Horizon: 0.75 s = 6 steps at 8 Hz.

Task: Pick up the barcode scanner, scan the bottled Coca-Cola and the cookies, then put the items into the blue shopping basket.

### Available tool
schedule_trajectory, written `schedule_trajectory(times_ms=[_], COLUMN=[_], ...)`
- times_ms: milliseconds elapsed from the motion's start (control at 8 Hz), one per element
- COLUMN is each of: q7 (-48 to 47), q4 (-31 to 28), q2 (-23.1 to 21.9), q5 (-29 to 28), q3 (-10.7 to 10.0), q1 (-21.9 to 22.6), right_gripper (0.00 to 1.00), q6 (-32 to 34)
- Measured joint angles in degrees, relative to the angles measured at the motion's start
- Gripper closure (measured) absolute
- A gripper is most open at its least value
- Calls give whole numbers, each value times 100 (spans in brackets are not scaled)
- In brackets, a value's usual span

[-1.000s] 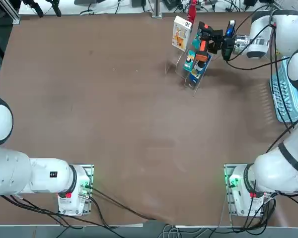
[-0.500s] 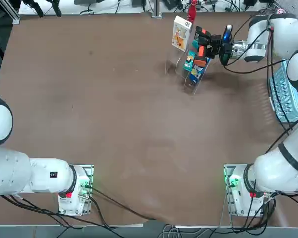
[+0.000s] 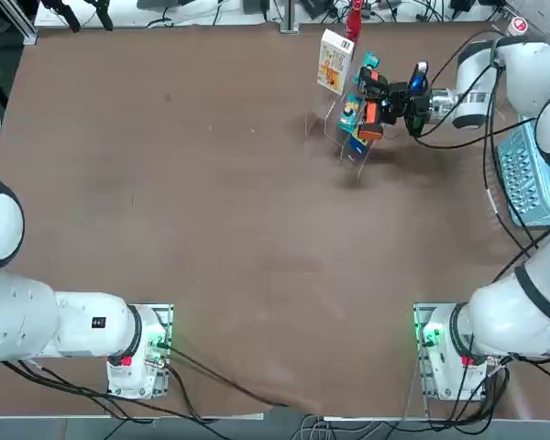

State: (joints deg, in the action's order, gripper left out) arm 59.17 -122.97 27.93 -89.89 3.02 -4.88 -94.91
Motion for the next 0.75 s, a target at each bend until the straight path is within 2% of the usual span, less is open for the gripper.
schedule_trajectory(times_ms=[375, 500, 750], q7=[-17, -161, -650], q4=[-2, 77, 583], q2=[-71, -120, -215], q5=[152, 514, 1620], q3=[-18, -50, -130], q1=[-9, -55, -378], right_gripper=[57, 57, 57], q6=[0, -2, 91])
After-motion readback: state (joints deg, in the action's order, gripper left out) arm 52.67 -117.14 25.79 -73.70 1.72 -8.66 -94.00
